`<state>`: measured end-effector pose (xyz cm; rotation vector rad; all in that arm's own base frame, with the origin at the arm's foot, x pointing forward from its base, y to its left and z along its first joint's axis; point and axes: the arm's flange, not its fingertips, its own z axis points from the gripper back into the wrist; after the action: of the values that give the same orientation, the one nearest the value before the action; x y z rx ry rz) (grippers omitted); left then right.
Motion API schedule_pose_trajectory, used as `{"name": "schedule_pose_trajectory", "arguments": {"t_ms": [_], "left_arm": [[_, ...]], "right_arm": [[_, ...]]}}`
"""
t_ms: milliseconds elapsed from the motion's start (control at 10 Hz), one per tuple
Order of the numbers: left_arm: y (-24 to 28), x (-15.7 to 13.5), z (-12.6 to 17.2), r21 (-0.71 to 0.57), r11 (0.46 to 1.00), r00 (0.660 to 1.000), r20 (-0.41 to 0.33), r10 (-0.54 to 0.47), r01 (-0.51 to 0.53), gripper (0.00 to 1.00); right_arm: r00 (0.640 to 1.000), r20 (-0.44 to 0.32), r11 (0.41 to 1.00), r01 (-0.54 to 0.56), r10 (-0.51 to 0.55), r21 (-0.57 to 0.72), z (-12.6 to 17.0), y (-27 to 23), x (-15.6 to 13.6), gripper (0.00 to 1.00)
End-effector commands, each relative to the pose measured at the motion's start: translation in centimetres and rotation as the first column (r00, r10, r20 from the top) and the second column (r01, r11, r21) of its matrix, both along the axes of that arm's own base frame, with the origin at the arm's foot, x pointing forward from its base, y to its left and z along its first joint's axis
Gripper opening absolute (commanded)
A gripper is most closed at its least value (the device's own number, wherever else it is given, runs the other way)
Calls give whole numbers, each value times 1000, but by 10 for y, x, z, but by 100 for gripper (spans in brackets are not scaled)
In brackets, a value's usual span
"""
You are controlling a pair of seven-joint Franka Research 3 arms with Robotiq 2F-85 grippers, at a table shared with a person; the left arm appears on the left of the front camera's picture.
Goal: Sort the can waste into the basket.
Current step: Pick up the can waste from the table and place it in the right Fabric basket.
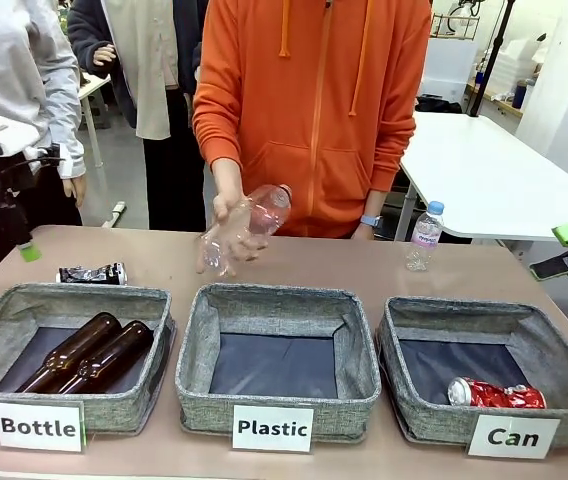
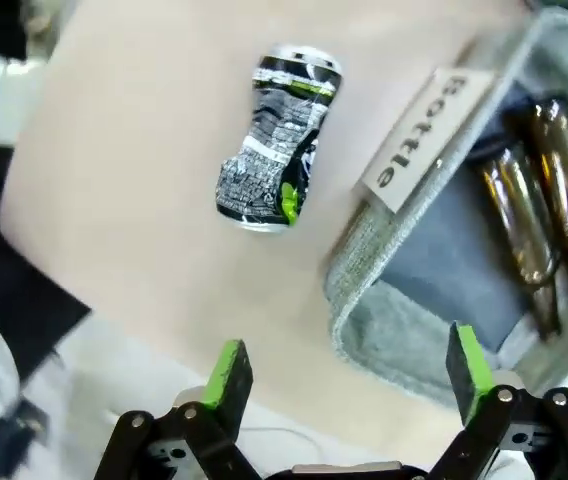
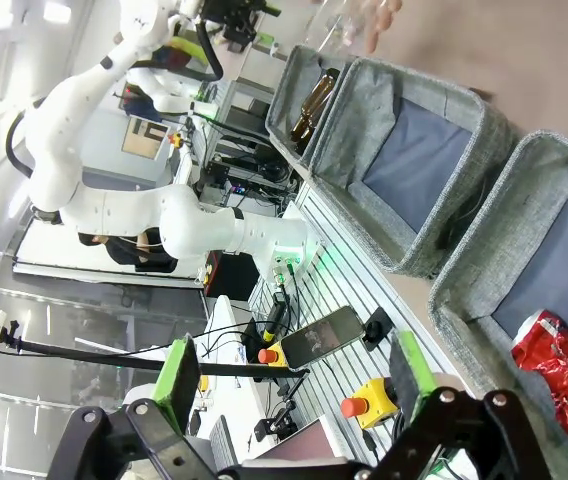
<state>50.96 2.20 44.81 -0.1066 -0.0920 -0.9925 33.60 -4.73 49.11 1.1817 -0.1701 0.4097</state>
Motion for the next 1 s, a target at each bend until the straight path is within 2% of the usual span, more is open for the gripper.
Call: {"name": "schedule_pose_trajectory", "arguments": {"t_ms": [0, 100, 200, 400, 500, 900], "left_arm": [[15, 9, 1, 27, 988, 988, -17, -154, 154, 100], [9, 9, 2, 16, 977, 978, -14, -210, 210, 100], [7, 5, 1, 23, 969, 969, 19, -248, 247, 100], [6, 4, -3, 88, 961, 964, 29, -266, 262, 100], [4, 7, -2, 36, 969, 970, -2, -244, 244, 100], [3, 7, -2, 43, 968, 969, 13, -247, 247, 100]], "right_arm": [[1000, 14, 1000, -18, 18, -5, 0, -4, -1, 100], [1000, 14, 1000, -18, 18, -5, 0, -4, -1, 100], [1000, 14, 1000, -18, 18, -5, 0, -4, -1, 100], [1000, 14, 1000, -18, 18, -5, 0, -4, -1, 100], [1000, 14, 1000, -18, 18, -5, 0, -4, -1, 100], [1000, 14, 1000, -18, 18, -5, 0, -4, -1, 100]]}}
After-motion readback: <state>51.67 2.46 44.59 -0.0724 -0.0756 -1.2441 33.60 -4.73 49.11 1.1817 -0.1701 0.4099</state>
